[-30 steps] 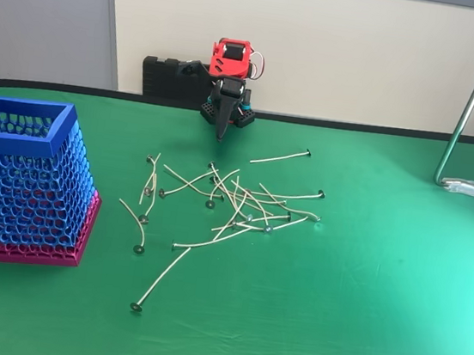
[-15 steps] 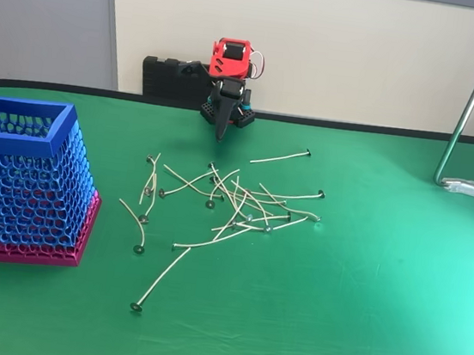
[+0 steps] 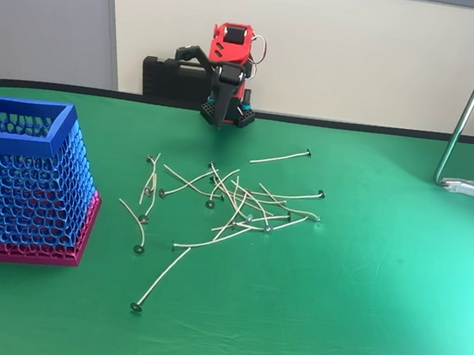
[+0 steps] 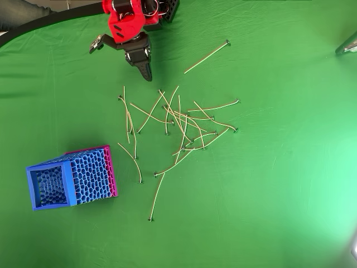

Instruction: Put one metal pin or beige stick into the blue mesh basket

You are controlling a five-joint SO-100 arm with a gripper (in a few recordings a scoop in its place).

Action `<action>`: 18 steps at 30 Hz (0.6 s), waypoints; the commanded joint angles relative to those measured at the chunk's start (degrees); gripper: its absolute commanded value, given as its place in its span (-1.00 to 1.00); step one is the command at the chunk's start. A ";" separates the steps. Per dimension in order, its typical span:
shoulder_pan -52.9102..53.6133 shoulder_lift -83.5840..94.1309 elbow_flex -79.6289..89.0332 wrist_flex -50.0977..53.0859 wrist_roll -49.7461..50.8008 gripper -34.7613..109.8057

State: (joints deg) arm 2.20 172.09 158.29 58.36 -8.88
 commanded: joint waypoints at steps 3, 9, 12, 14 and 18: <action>1.32 -6.68 -9.93 2.29 0.70 -0.51; 2.90 -16.08 -18.72 2.90 1.32 -0.51; 2.99 -19.25 -22.41 4.22 1.58 -0.51; 2.99 -21.45 -25.22 5.80 1.93 -0.51; 3.87 -25.58 -30.32 7.82 2.46 -0.51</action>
State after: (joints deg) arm 5.45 147.92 132.54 65.57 -6.77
